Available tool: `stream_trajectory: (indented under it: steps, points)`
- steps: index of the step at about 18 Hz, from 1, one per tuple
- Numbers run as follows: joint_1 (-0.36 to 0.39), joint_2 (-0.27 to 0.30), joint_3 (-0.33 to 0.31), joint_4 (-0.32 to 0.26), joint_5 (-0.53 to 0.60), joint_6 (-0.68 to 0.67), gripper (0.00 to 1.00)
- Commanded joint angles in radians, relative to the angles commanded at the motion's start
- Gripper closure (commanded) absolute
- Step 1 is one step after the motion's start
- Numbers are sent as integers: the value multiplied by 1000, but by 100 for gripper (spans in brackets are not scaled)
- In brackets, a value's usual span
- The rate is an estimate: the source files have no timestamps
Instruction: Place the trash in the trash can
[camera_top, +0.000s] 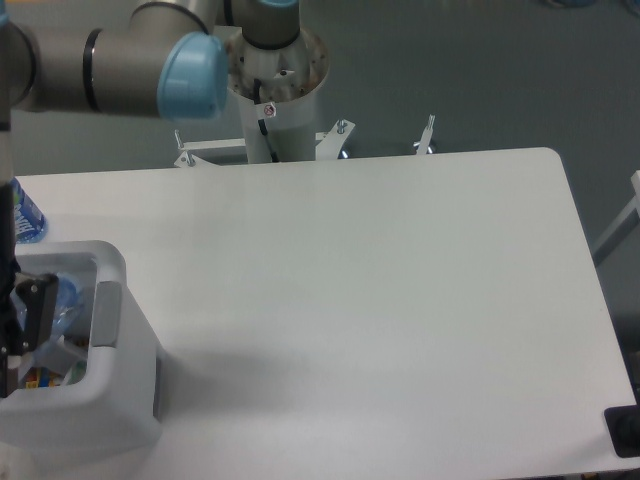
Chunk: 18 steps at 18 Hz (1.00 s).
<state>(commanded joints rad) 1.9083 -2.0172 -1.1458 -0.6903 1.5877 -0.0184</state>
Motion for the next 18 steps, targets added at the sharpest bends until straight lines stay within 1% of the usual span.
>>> stream_trajectory:
  steps: [2, 4, 5, 6, 7, 8, 10, 11, 12, 13, 14, 16, 18]
  points:
    - [2, 12, -12, 0, 5, 0, 0]
    - [20, 31, -51, -2, 21, 9, 0]
    - [52, 34, -60, -8, 73, 11, 0]
    - [69, 43, -66, -9, 137, 12, 0]
    - [104, 51, -75, -11, 231, 15, 0]
    - [124, 51, -78, -12, 279, 24, 0]
    - [170, 54, -109, -12, 330, 82, 0]
    - [201, 67, -130, -14, 337, 127, 0]
    - [254, 96, -165, -29, 339, 209, 0]
    - [280, 112, -182, -49, 342, 263, 0]
    - [323, 130, -205, -89, 345, 347, 0]
    - [397, 163, -233, -156, 344, 464, 0]
    - [443, 196, -236, -233, 336, 587, 0]
